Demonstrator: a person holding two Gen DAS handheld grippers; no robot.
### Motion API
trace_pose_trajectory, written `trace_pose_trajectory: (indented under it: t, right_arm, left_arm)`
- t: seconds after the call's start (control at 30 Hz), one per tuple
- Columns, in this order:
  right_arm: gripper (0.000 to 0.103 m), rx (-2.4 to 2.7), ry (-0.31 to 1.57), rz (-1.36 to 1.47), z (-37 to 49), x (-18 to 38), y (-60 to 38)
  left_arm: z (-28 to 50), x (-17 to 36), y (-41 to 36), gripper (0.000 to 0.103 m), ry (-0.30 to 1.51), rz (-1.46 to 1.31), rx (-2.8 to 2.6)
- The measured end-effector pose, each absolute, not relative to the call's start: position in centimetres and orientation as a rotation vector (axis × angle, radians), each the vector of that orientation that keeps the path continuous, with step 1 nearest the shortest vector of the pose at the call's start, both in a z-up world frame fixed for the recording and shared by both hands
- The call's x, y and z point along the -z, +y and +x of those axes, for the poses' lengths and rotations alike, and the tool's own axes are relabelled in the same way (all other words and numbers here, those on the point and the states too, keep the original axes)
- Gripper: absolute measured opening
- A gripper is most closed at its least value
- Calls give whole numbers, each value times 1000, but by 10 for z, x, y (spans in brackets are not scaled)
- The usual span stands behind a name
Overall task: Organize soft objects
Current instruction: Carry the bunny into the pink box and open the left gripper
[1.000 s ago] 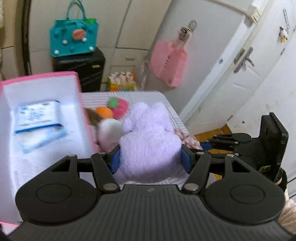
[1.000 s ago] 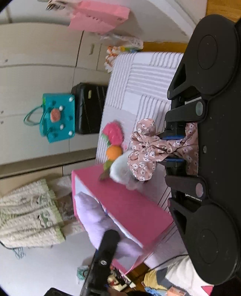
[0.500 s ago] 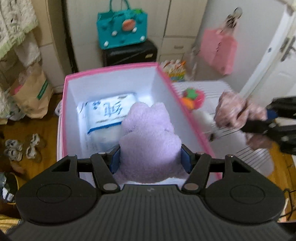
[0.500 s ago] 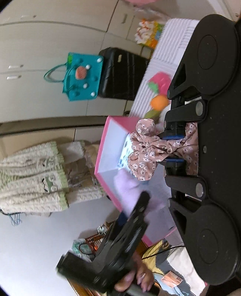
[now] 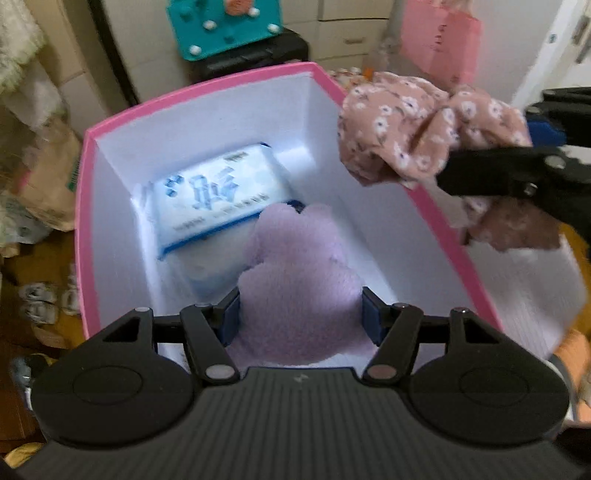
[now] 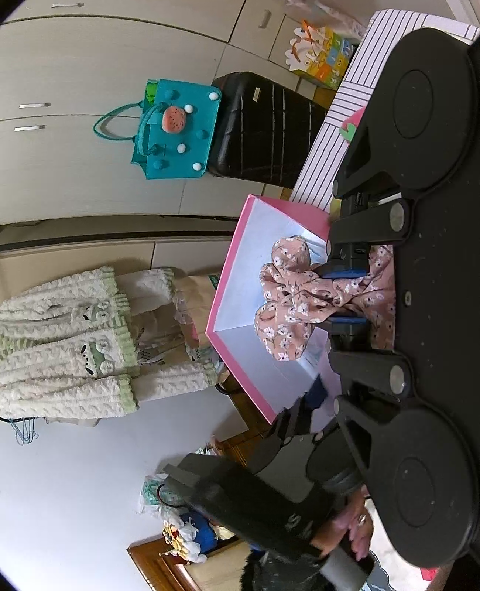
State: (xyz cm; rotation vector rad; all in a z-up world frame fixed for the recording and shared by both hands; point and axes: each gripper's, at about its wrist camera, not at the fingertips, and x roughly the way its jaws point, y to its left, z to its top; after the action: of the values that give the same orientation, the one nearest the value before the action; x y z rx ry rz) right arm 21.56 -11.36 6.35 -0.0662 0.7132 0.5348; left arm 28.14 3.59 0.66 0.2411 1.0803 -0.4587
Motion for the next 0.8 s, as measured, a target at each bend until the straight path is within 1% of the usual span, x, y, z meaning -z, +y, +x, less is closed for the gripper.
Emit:
trace_pose_trajectory:
  t: [0.1,0.17,0.23,0.53,0.8]
  right_arm:
    - [22,-531,726,-73,221,-60,-111]
    - [22,-535,732,-76,224,-59,-109]
    - [22,-539,736,-71,227,-58,-107]
    - [22,-569,740,-79,232,-58,-95]
    - [22,-560,751,-71,236,-56,-91]
  left_arm:
    - [292,-1,37,65,1168,161,497]
    - [296,2,37,68,1190,134,480]
    - [297,4,35,70,1176,145,466]
    - [287,-18,60,71,1132,73,502]
    - [289,-25,67,72,1090,60,503]
